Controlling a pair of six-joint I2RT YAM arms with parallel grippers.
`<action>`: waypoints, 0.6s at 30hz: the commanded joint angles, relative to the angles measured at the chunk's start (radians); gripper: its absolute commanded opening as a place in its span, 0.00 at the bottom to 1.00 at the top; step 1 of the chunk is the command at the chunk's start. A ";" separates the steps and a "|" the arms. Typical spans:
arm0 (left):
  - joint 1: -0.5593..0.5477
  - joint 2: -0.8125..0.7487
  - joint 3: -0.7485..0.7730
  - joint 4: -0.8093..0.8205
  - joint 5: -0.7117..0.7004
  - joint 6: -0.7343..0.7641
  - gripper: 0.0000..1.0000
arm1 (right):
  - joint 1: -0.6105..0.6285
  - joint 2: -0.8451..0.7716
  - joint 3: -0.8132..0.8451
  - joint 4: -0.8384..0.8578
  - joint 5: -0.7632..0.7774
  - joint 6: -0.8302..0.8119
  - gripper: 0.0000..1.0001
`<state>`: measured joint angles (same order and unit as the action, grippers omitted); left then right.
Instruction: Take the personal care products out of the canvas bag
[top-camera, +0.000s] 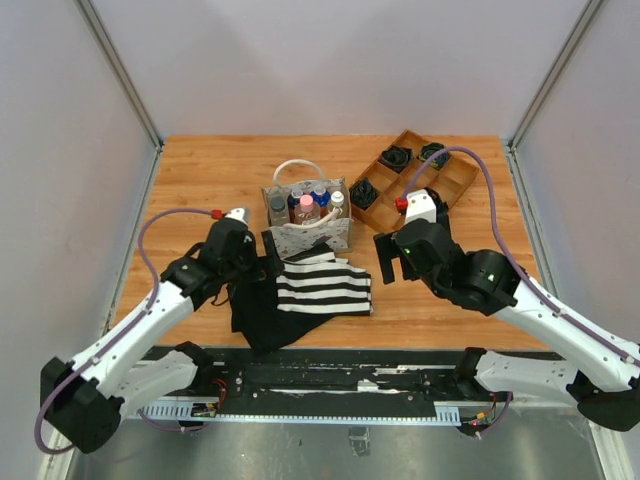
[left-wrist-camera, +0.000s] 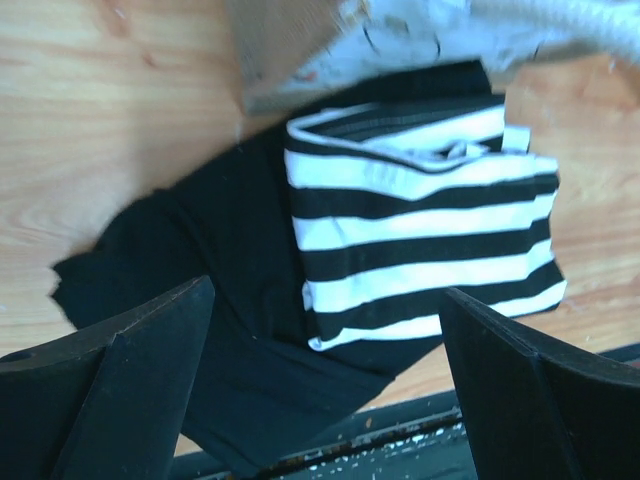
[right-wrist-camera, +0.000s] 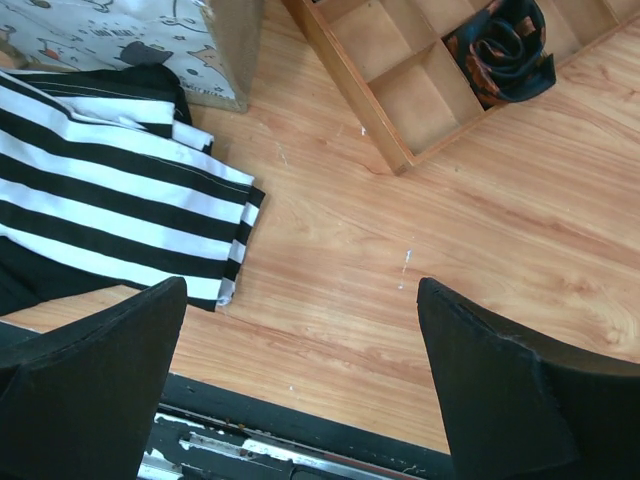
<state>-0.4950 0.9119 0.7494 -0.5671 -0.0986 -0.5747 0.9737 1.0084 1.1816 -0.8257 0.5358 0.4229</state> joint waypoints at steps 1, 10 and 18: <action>-0.101 0.110 0.031 0.038 -0.019 -0.054 1.00 | -0.009 -0.023 -0.032 -0.038 0.065 0.035 0.98; -0.221 0.404 0.082 -0.045 -0.064 -0.106 1.00 | -0.009 -0.148 -0.083 -0.026 0.087 0.045 0.98; -0.233 0.491 -0.020 -0.012 -0.029 -0.192 1.00 | -0.009 -0.293 -0.091 -0.027 0.120 0.028 0.98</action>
<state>-0.7216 1.3693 0.7719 -0.5854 -0.1394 -0.7044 0.9733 0.7685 1.1004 -0.8433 0.6075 0.4488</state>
